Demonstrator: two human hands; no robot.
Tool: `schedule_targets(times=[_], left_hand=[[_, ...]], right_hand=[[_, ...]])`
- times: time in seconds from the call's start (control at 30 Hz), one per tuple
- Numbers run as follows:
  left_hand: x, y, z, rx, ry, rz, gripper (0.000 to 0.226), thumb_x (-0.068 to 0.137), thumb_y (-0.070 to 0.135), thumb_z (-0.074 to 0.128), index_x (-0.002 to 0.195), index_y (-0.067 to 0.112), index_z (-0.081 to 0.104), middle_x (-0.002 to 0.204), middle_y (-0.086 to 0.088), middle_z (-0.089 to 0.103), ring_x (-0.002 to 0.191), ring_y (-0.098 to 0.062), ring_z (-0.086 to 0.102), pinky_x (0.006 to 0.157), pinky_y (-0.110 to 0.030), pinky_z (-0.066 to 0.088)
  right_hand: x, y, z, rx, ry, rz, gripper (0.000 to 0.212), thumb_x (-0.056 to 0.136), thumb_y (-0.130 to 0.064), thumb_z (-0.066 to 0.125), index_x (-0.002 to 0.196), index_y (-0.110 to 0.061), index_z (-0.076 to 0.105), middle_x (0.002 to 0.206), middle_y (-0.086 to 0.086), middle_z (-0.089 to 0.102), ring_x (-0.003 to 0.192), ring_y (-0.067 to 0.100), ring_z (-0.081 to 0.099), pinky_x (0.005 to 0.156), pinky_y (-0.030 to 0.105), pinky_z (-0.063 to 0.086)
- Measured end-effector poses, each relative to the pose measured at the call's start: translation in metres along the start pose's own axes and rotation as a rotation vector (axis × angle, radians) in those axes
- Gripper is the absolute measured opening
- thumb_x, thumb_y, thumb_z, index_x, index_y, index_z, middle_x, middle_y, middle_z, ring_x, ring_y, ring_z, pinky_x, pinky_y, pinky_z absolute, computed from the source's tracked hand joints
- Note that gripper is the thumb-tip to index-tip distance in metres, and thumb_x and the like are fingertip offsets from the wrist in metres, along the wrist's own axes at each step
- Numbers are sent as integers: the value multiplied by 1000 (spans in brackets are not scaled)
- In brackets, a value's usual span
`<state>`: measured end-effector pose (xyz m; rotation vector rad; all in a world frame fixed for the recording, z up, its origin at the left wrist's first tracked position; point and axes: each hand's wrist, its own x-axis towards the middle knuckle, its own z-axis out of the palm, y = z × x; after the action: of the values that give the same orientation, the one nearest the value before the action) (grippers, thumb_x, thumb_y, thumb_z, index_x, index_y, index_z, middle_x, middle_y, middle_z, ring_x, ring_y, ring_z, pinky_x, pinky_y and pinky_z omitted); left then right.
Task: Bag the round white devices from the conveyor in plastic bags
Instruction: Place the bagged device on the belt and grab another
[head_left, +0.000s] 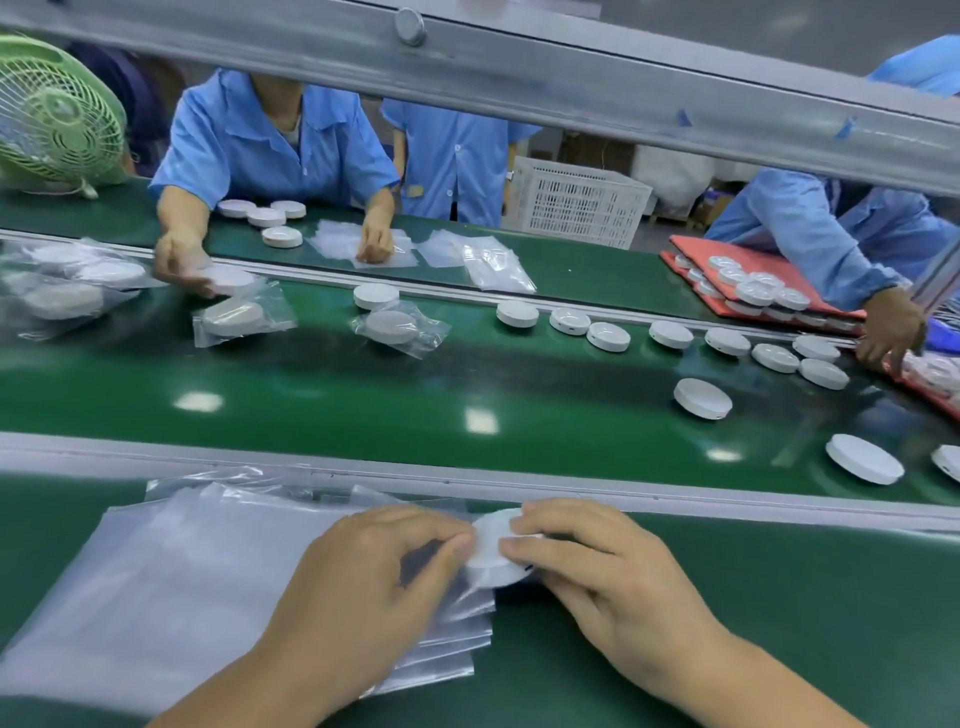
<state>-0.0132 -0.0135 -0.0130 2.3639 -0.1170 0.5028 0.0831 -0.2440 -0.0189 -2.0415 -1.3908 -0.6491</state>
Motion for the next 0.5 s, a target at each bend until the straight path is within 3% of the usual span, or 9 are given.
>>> schedule_targets(times=[0.1, 0.17, 0.23, 0.3, 0.33, 0.4, 0.47, 0.5], left_hand=[[0, 11, -5, -163, -106, 59, 56, 77, 73, 68, 129, 60, 54, 124, 44, 56, 117, 15, 54, 98, -10, 43], [0, 12, -5, -169, -50, 100, 62, 73, 55, 83, 129, 57, 54, 123, 41, 58, 114, 14, 56, 94, -4, 39], [0, 14, 0, -188, 81, 125, 51, 78, 41, 83, 123, 53, 60, 118, 35, 64, 108, 10, 61, 88, -4, 43], [-1, 19, 3, -404, 194, 28, 41, 77, 49, 79, 115, 50, 65, 111, 26, 70, 98, 3, 69, 78, -9, 52], [0, 20, 5, -523, 233, -44, 38, 76, 53, 78, 112, 47, 68, 106, 22, 73, 92, -1, 71, 73, -11, 54], [3, 21, 6, -622, 308, -109, 30, 78, 52, 75, 106, 42, 71, 97, 17, 76, 83, -3, 73, 66, -10, 53], [7, 18, 4, -663, 319, -152, 24, 82, 50, 70, 102, 38, 72, 96, 13, 77, 85, -7, 74, 67, -16, 55], [9, 16, 4, -683, 293, -166, 26, 82, 53, 67, 103, 37, 71, 99, 12, 77, 88, -9, 73, 69, -22, 58]], right_hand=[[8, -21, 5, 266, 199, 241, 18, 79, -23, 87, 96, -23, 82, 104, -16, 77, 99, 4, 73, 89, 20, 56], [13, -33, 7, 439, 278, 407, 21, 73, -37, 90, 90, -31, 81, 97, -19, 78, 101, 5, 74, 89, 21, 56], [19, -39, 6, 517, 238, 500, 27, 75, -56, 83, 97, -40, 81, 113, -19, 76, 127, 8, 62, 103, 29, 51], [27, -41, 1, 636, 81, 584, 44, 69, -65, 84, 109, -48, 76, 140, -19, 62, 143, 7, 46, 110, 35, 44], [32, -41, -1, 730, -3, 614, 52, 67, -62, 87, 115, -50, 74, 142, -16, 61, 139, 6, 50, 107, 34, 47], [41, -40, -1, 806, -95, 625, 50, 72, -52, 88, 119, -49, 71, 122, -12, 72, 109, 3, 67, 88, 28, 57], [52, -37, 2, 713, -90, 648, 39, 75, -54, 83, 113, -48, 74, 100, -10, 76, 75, 6, 62, 68, 28, 56], [57, -34, 4, 682, -67, 650, 32, 75, -55, 81, 105, -48, 77, 93, -9, 77, 68, 6, 58, 64, 24, 52]])
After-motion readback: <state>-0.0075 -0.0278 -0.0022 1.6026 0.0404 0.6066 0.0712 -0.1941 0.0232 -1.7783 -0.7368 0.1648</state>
